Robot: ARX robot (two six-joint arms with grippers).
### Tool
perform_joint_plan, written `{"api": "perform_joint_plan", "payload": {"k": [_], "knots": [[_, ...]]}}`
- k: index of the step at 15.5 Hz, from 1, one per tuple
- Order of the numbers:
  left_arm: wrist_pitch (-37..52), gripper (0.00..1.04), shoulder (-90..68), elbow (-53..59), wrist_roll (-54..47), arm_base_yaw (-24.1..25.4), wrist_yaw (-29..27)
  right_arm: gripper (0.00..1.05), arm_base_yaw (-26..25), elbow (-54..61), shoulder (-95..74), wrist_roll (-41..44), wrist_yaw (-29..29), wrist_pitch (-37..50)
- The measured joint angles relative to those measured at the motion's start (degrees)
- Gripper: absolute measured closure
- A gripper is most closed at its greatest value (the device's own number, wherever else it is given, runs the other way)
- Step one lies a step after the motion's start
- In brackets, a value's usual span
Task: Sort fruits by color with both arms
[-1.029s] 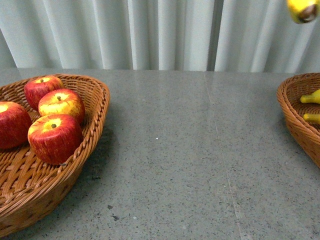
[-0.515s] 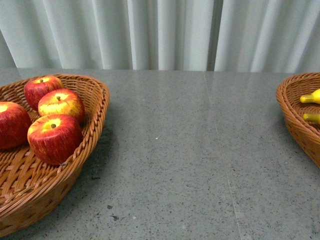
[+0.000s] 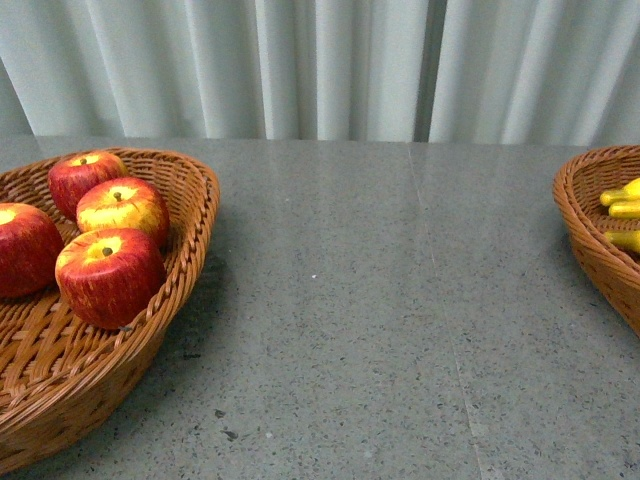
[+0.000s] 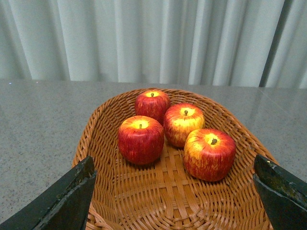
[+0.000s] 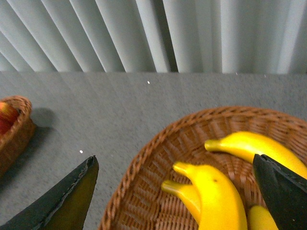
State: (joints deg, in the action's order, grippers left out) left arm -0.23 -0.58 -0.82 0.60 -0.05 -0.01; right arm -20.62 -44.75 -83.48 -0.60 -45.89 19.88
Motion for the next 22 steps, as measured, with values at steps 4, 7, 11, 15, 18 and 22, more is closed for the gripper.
{"api": "perform_joint_plan", "payload": {"k": [4,7,11,15,18,22], "knots": [[0.0,0.07,0.0,0.0,0.0,0.0,0.0,0.07,3.1,3.3,12.7,-9.2,1.0,5.6],[0.0,0.07,0.0,0.0,0.0,0.0,0.0,0.21,8.0,12.2,30.3,-7.7,17.9,-1.6],[0.0,0.07,0.0,0.0,0.0,0.0,0.0,0.69,18.5,29.1,60.5,-0.8,44.3,-14.3],[0.0,0.07,0.0,0.0,0.0,0.0,0.0,1.03,20.6,37.0,69.5,0.3,45.9,-14.0],[0.0,0.07,0.0,0.0,0.0,0.0,0.0,1.03,20.6,38.8,74.3,0.3,45.9,-18.1],[0.0,0.07,0.0,0.0,0.0,0.0,0.0,1.03,20.6,41.2,80.0,0.3,45.9,-20.4]]}}
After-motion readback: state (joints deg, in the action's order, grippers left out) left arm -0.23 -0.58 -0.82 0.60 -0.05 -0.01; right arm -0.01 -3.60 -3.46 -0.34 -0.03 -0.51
